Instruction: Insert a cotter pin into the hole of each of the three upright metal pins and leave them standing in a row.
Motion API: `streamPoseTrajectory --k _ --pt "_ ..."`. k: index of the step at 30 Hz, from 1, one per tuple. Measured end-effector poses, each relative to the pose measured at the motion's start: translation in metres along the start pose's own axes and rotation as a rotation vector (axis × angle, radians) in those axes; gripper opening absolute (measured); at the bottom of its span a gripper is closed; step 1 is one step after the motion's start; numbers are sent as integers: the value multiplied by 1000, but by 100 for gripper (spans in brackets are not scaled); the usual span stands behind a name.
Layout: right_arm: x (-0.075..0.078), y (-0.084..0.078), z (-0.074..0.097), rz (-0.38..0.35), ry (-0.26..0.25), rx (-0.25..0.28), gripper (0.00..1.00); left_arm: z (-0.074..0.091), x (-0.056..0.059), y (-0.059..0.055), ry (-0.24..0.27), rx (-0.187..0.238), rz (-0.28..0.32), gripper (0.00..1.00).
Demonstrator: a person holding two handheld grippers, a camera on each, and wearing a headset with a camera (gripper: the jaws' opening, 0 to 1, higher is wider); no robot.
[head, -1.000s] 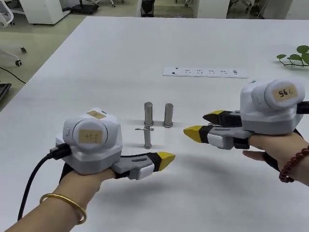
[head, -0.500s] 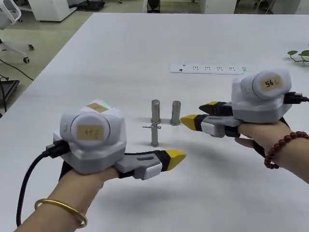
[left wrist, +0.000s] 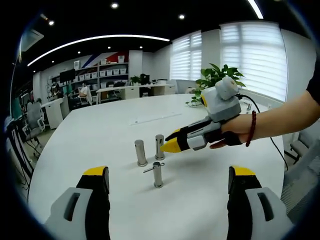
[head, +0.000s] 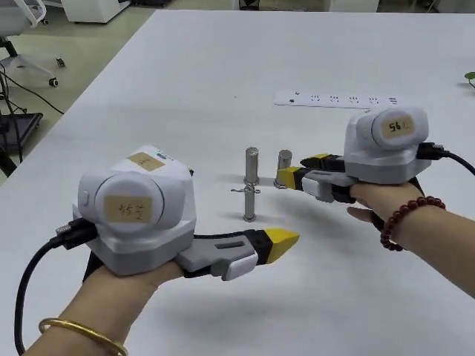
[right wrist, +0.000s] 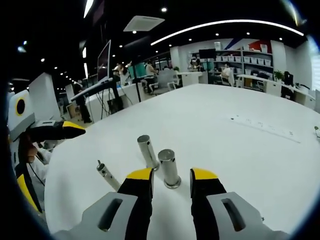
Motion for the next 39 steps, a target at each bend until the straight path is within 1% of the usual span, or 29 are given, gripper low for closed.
streamPoseTrajectory --k 3,4,7,10,15,19,24,28,31,32,36,39 --pt "-1 1 -5 -5 5 3 24 0 -2 -1 -3 -4 -16 99" --pt "-2 1 -7 -10 13 1 24 -1 -3 -2 -6 -11 -28 99" --pt "-4 0 -11 -1 25 -5 23 -1 -4 -3 -12 -17 -49 99" --pt "-4 -4 -15 -1 26 -15 21 -2 -4 -6 -22 -22 -30 99" --pt "-6 -6 -18 -6 36 -1 17 -3 -3 -10 -30 -35 -28 99" --pt "-5 -7 -20 -3 32 9 13 -4 -2 -11 -37 -36 -20 99" --pt "-4 -7 -24 3 35 21 11 -5 -3 -9 -37 -25 -17 99" --pt "-5 -7 -23 5 36 31 10 -6 -3 -10 -40 -33 -18 99" --pt "-5 -6 -23 13 28 33 9 -6 -3 -11 -41 -38 -18 99" --pt "-5 -4 -22 18 17 34 8 -6 -3 -11 -42 -39 -19 99" --pt "-3 -4 -23 24 7 25 8 -6 -4 -11 -42 -36 -21 99" --pt "-4 -6 -19 31 -2 17 8 -6 -5 -11 -37 -41 -22 99"
Point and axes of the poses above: the centre of the closed fingertips' face, and the gripper's own axes: z roughly backward along the fingers, x roughly to its right, y roughly out of its top, the point moved 5 cm from there along z, roughly backward along the fingers, and after that the axes turned 8 degrees about -z, right-handed, at the moved point
